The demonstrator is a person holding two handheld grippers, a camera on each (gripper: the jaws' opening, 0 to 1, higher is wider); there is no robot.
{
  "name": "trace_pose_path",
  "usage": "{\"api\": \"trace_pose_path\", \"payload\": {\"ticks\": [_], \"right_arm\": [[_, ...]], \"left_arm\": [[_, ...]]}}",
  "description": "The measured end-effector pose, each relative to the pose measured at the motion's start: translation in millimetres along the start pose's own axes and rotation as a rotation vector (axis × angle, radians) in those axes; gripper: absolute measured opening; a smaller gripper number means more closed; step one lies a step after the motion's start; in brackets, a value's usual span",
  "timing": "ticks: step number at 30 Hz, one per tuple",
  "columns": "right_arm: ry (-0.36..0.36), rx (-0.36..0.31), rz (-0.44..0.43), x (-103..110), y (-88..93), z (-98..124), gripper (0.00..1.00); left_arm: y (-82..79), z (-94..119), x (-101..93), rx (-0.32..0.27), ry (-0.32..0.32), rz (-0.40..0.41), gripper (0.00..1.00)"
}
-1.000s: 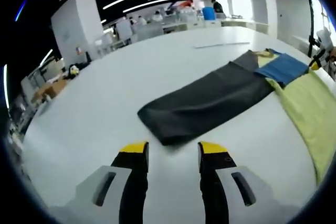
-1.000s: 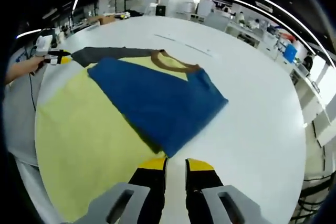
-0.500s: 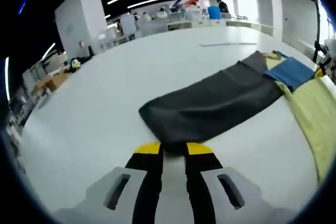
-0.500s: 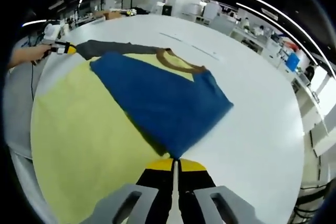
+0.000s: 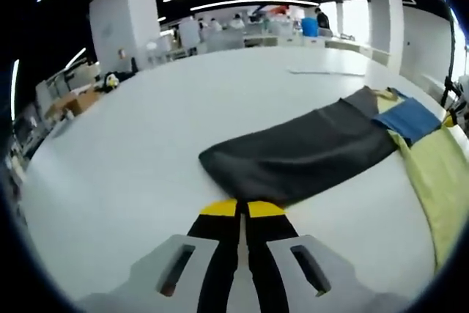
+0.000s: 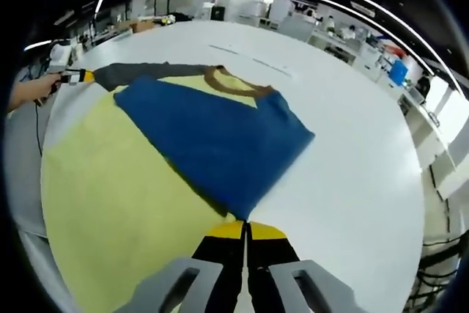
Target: Fold the garment on the visible template until the final outline fits inside the template.
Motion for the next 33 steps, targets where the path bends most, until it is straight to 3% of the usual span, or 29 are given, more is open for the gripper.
{"api": "trace_pose_path", "payload": {"ticks": [18, 25, 33], "right_arm": [[0.066, 0.032, -0.065, -15.0, 10.6, 5.4, 0.00], [0.066, 0.040, -0.043, -13.8, 10.8, 5.2, 0.00], [0.064, 0.002, -0.048, -13.0, 7.6, 8.2, 0.00]], "left_arm": [[1.2, 0.6, 1.9, 0.027, -0.017, 0.003, 0.00], [-7.9, 11.4, -8.3, 0.009, -0.023, 0.026, 0.00], [-30.5, 18.1, -34.1, -0.056, 0.025, 0.015, 0.00]]}}
Point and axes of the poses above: the point that each gripper's makers call its tool centre point, and the gripper's own axes: z roughly backward along the fingers, x roughly to its left, y roughly out of its underside, the point moved 2 cm from there along z, roughly backward along the fingers, and after that the axes turned 11 degrees about -y, right-handed, at the moved point
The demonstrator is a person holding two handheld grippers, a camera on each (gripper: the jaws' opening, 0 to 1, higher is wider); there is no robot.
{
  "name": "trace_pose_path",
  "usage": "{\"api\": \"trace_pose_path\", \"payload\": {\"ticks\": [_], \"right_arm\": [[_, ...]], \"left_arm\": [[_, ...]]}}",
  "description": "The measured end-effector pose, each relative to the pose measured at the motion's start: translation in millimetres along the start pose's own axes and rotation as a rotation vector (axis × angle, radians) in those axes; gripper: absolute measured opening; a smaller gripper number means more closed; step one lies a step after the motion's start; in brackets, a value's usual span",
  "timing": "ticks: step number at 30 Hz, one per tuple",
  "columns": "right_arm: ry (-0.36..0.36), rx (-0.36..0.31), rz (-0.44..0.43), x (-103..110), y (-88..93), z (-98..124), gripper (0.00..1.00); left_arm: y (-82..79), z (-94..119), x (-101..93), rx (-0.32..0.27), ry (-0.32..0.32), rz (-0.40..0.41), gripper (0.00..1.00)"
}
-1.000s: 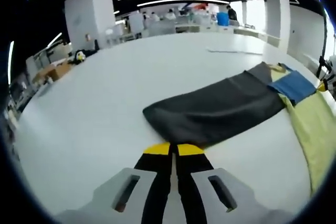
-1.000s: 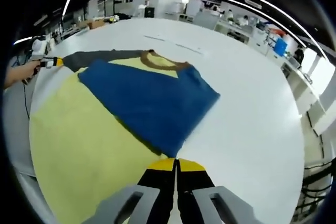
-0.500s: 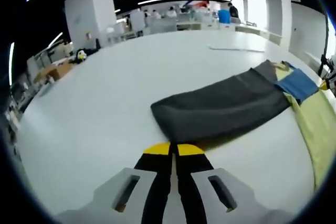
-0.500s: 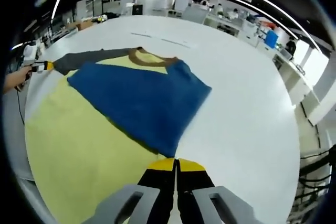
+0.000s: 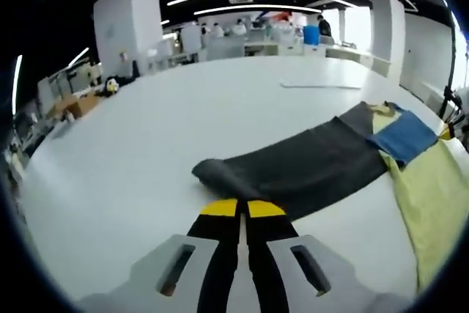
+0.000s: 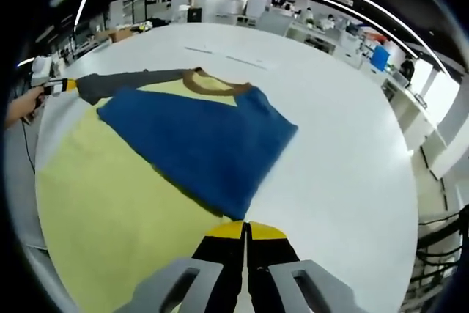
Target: Fold the garment on the visible template until the final outline fits inside the template.
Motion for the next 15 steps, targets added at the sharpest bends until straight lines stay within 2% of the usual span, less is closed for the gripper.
{"api": "trace_pose_path", "payload": {"ticks": [8, 12, 15], "right_arm": [[0.001, -0.009, -0.016, 6.3, 1.0, 4.0, 0.00], [-0.002, -0.020, -0.033, 8.4, 0.5, 5.8, 0.00], [-0.004, -0.025, -0.037, 9.0, -0.4, 6.5, 0.00]], "left_arm": [[-17.6, -4.2, -39.9, -0.042, 0.087, -0.050, 0.00], [-16.7, -7.6, -55.4, -0.031, 0.113, -0.069, 0.00], [-10.4, -10.8, -67.5, -0.011, 0.119, -0.114, 0.00]]}}
Point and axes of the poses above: the point that each gripper's makers call its tool centre point, and the gripper's own axes: z roughly backward along the fingers, x roughly to its left, y roughly out of its underside, the point moved 2 cm from there along z, roughly backward along the fingers, and after that the axes turned 11 degrees about -y, right-handed, at the moved point
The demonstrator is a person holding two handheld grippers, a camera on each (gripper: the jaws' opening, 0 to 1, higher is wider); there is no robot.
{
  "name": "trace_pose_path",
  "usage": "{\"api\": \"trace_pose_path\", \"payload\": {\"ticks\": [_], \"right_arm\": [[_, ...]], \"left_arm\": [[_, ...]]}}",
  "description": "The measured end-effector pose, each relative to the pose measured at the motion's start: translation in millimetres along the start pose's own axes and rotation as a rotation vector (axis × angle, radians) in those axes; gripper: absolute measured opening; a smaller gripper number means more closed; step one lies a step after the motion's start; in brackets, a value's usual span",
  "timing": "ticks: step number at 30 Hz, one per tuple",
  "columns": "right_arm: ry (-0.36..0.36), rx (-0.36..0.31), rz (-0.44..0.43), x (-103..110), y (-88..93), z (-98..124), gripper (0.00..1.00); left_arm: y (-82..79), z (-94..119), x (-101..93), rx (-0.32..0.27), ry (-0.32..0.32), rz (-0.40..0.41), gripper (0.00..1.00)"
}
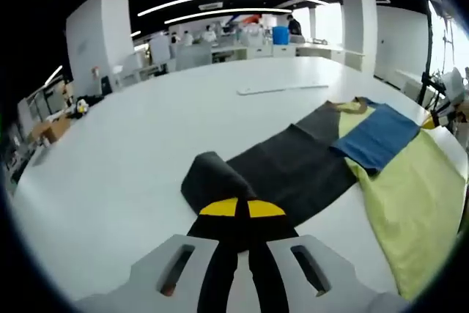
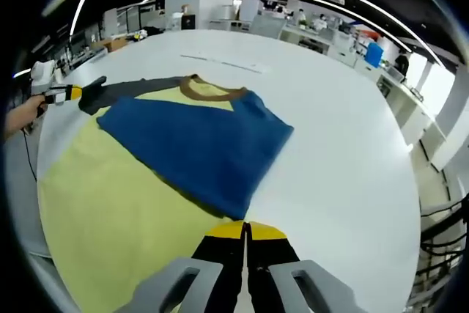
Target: Fold the garment on the visible template until the final outline fits inside the template.
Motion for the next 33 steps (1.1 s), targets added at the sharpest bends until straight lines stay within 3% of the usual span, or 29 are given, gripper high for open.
{"api": "trace_pose_path", "payload": {"ticks": [7, 13, 16, 18, 19, 23, 26, 28, 33], "right_arm": [[-0.005, -0.010, -0.021, 0.1, 0.3, -0.9, 0.00], [-0.010, -0.012, 0.009, -1.9, -0.2, -1.6, 0.00], [-0.008, -0.010, 0.029, -1.1, -1.0, -0.9, 0.00], [-0.008, -0.016, 0.034, -0.9, -2.2, 0.2, 0.00], [-0.004, -0.026, 0.038, -1.9, -3.6, 0.9, 0.00], [-0.002, -0.050, 0.020, -8.3, -4.7, 4.5, 0.10], [0.000, -0.070, 0.006, -11.2, -6.4, 8.8, 0.14], [0.001, -0.089, -0.015, -11.2, -8.9, 12.7, 0.18], [-0.035, -0.165, -0.073, -5.2, -19.3, 23.7, 0.30]], "left_arm": [[15.6, -8.7, -13.4, 0.048, 0.025, -0.068, 0.01], [20.0, -8.6, -15.7, 0.057, 0.044, -0.062, 0.03], [19.3, -7.2, -12.9, 0.056, 0.039, -0.069, 0.12], [11.1, -4.5, -16.3, -0.009, 0.066, -0.035, 0.19], [11.4, -2.7, -16.4, -0.006, 0.069, -0.028, 0.20], [8.4, 0.2, -15.7, -0.018, 0.065, -0.053, 0.32], [4.3, 2.8, -15.9, -0.029, 0.080, -0.028, 0.37], [-1.0, 5.7, -19.4, -0.053, 0.108, 0.031, 0.40], [-10.7, 15.7, -17.9, -0.076, 0.117, 0.026, 0.50]]}}
Point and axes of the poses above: the point that each gripper's makers call its tool centre point, and the gripper's own axes: z roughly backward along the fingers, x roughly to its left, y roughly out of its underside, the point moved 2 cm from there along z, roughly backward along the fingers, and after that the axes turned 11 degrees about -y, right-handed, at the moved point
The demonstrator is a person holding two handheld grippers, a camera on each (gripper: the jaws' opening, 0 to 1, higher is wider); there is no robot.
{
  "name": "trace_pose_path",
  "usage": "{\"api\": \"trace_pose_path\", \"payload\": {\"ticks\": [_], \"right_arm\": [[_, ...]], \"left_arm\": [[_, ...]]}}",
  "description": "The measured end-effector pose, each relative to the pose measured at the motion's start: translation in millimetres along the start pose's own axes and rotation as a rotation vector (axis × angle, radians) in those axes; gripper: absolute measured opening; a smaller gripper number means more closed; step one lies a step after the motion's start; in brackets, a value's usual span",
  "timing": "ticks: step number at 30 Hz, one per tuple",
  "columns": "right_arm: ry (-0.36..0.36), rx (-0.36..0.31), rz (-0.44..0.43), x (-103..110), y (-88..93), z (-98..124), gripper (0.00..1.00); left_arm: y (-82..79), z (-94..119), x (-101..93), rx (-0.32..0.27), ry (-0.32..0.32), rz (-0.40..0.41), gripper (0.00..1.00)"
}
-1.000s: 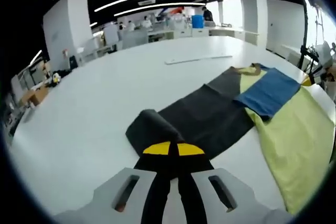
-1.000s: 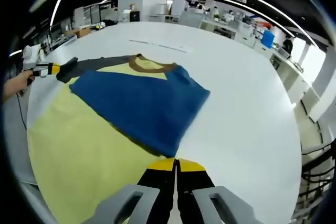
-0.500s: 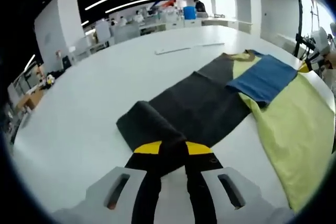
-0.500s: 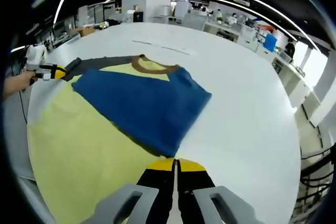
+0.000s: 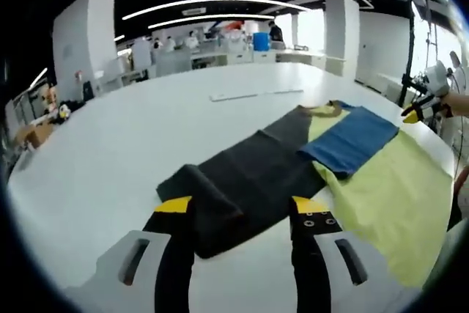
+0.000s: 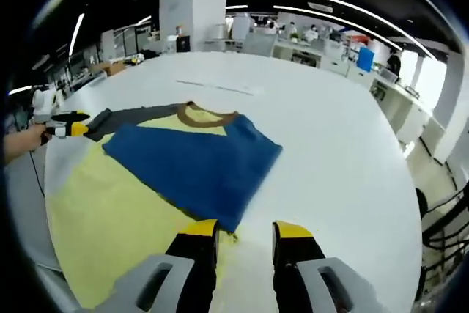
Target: Fold the garment on the visible template until the final outline fits inside the template.
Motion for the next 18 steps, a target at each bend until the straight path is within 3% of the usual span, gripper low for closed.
{"api": "trace_pose_path", "payload": {"ticks": [6, 18], "right_arm": [[-0.102, -0.088, -0.028, 23.8, -18.4, 11.5, 0.51], [-0.211, -0.166, 0.094, 62.7, -39.4, 27.6, 0.83]], "left_arm": [[-5.8, 2.4, 7.3, 0.007, -0.027, -0.011, 0.59], [2.4, 1.7, 20.2, 0.048, -0.059, 0.065, 0.61]]}}
Point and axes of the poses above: the point that each gripper's makers call its tool centre point, and the gripper's own axes: z roughly backward along the fingers, x roughly to its left, y roughly out of its underside, the point moved 2 cm from there along z, roughly backward along the fingers, and after that the axes turned 11 degrees about -y, right-handed, at the moved point
